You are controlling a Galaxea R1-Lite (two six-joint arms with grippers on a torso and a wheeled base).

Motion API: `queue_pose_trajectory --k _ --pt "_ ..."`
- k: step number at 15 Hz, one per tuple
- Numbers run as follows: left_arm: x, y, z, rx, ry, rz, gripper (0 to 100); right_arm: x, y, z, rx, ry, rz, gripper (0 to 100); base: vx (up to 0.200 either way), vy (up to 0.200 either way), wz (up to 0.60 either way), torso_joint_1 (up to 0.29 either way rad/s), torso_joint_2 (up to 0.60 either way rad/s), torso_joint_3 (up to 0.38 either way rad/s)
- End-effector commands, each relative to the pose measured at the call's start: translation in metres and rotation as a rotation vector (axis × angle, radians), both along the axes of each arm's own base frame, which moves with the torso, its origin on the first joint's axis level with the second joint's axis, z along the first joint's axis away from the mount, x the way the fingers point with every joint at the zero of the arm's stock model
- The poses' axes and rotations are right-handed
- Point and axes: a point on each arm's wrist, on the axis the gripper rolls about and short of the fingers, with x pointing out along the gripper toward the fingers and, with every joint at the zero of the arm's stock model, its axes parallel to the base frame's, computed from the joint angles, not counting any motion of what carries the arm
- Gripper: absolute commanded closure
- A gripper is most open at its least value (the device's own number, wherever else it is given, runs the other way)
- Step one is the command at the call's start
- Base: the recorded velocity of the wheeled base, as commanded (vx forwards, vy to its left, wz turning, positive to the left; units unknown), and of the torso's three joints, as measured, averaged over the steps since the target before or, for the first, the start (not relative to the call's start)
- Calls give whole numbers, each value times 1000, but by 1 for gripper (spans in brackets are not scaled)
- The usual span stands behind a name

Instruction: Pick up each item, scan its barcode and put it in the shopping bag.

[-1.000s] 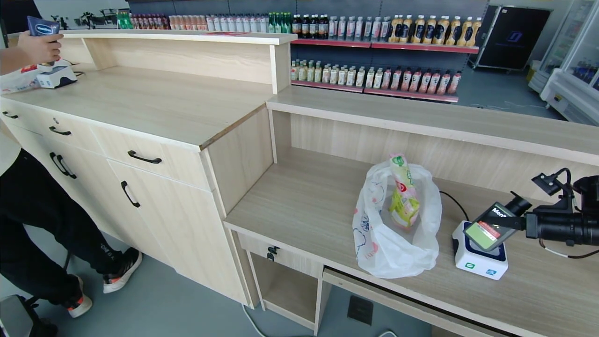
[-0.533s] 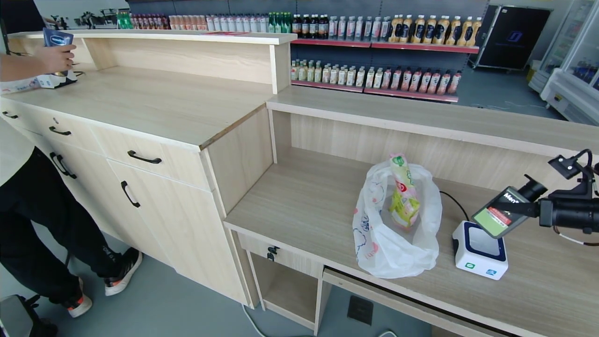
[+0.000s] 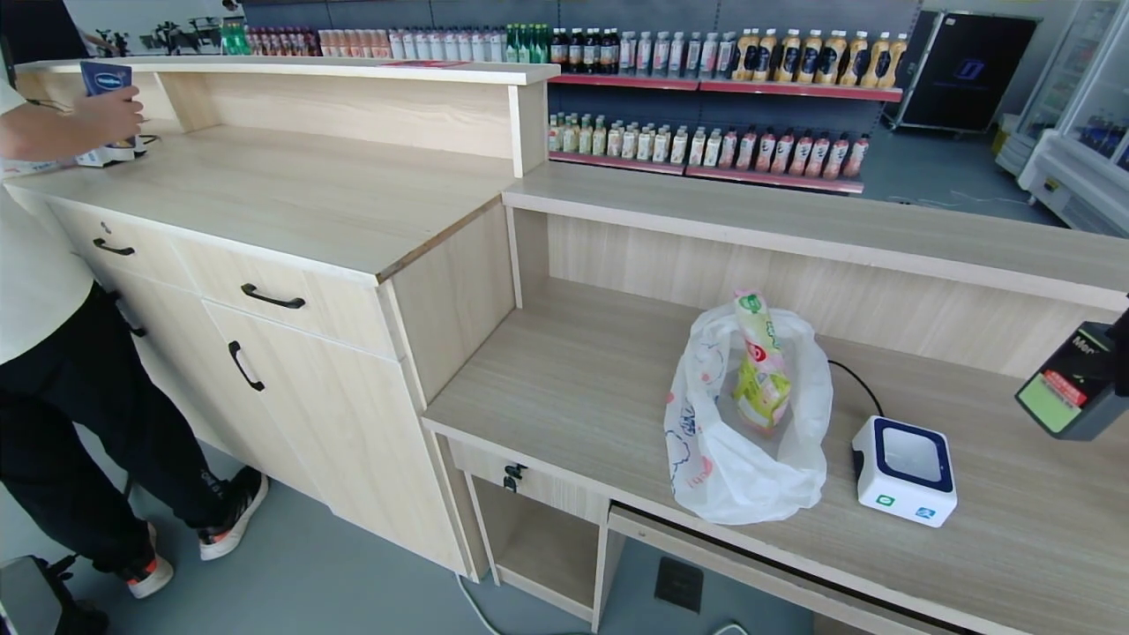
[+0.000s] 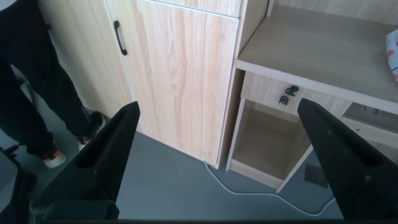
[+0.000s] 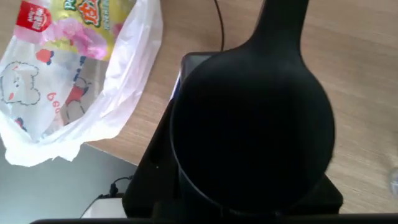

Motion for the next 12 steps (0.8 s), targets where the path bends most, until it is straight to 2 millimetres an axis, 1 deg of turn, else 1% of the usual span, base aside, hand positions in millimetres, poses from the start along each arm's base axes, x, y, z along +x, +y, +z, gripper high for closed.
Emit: queue_pose_trajectory --k 1,2,4,5,7,8,10,12 --pt "0 0 0 0 0 1 0 -12 13 21 -62 -52 -64 100 0 0 0 0 0 0" --pt "0 0 0 0 0 1 0 -14 15 25 -80 -57 -108 100 0 0 0 0 0 0" --pt "0 0 0 0 0 1 0 -19 19 33 -106 -122 -112 100 0 0 0 0 0 0" --pt "0 0 0 0 0 1 0 -17 22 38 -126 -173 -98 100 0 0 0 0 0 0" --pt "0 0 0 0 0 1 0 -14 25 42 -151 -234 -87 100 0 0 0 0 0 0" --pt "0 0 0 0 0 1 0 -11 30 49 -186 -309 -81 100 0 0 0 0 0 0" --pt "0 0 0 0 0 1 0 -6 41 56 -249 -359 -159 100 0 0 0 0 0 0" --pt "0 0 0 0 0 1 0 -1 51 55 -292 -387 -234 100 0 0 0 0 0 0"
